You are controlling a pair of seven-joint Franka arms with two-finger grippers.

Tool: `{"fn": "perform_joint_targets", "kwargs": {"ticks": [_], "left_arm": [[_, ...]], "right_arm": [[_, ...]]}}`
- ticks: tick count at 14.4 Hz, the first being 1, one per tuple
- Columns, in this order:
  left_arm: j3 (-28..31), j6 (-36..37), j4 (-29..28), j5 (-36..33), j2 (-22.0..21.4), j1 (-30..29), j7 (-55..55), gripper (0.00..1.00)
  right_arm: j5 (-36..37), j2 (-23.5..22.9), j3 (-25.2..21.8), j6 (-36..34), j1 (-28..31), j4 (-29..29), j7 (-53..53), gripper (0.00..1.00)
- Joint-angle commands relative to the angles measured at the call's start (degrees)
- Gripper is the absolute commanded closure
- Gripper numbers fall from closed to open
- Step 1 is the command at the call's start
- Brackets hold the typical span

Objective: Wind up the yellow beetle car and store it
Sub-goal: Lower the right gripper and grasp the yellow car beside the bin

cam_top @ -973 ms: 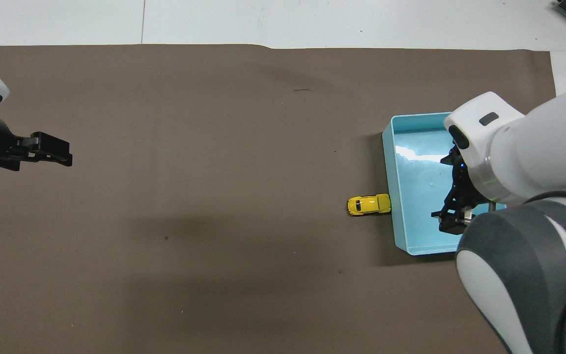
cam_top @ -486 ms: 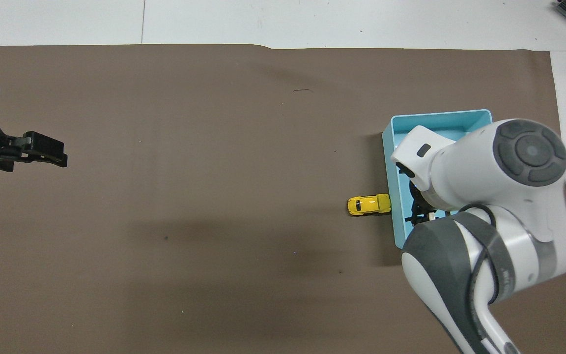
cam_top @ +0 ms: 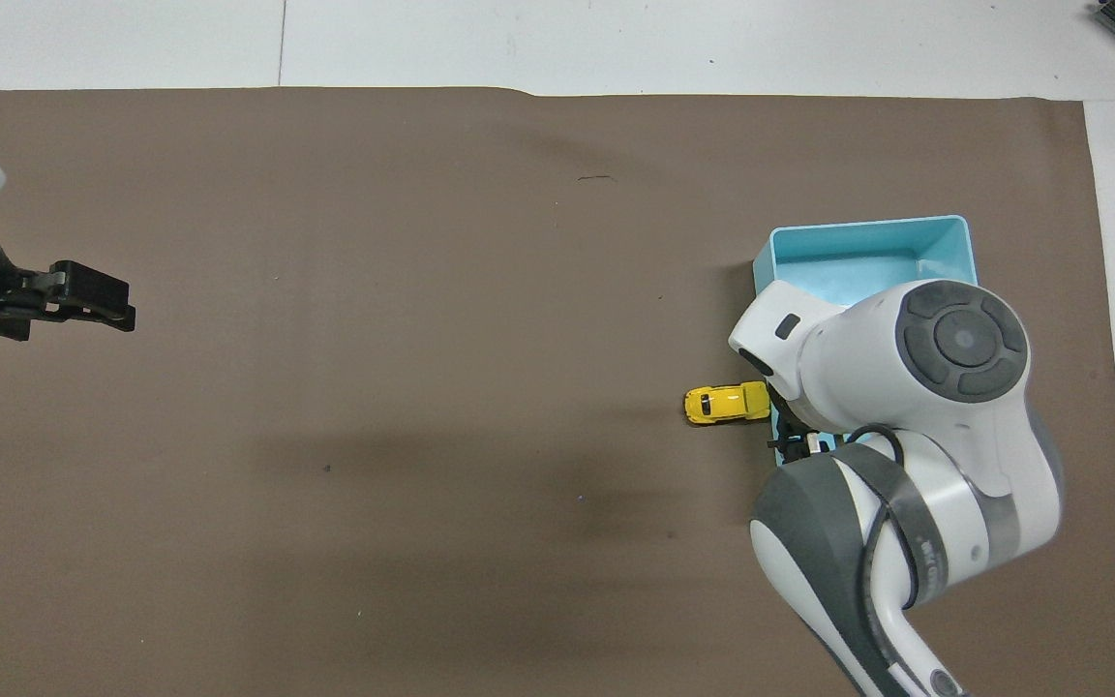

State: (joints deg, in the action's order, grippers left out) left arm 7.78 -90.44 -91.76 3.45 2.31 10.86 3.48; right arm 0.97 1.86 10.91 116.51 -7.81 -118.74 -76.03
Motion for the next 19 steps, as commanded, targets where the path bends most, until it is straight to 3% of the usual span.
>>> {"fn": "perform_joint_targets", "kwargs": {"ticks": [1, 9, 19], "left_arm": [[-0.3, 1.4, 1.5, 0.3, 0.7, -0.7, -0.1, 0.0], [-0.3, 1.4, 1.5, 0.3, 0.7, -0.7, -0.1, 0.0], [-0.3, 1.4, 1.5, 0.3, 0.7, -0.7, -0.1, 0.0]], "right_arm": [[-0.6, 0.9, 0.0, 2.9, 0.3, -3.0, -1.9, 0.0], [0.1, -1.6, -0.1, 14.1, -0.9, -9.9, -1.9, 0.0], [3.3, -10.3, -0.2, 24.7, -0.6, -10.5, -2.1, 0.0]]}}
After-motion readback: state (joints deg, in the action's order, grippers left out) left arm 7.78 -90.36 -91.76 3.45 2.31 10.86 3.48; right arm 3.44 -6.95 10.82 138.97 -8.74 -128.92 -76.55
